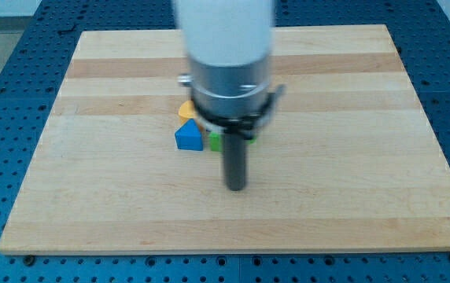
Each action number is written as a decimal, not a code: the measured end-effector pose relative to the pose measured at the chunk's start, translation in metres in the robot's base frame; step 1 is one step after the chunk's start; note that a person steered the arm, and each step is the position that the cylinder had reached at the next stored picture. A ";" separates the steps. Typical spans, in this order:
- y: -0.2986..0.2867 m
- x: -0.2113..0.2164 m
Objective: Move your arm towards the yellow hexagon
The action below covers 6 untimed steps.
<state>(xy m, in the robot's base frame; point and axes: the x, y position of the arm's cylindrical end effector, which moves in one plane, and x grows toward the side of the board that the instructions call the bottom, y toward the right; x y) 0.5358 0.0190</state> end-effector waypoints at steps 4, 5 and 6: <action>0.090 -0.149; 0.037 -0.156; -0.016 -0.142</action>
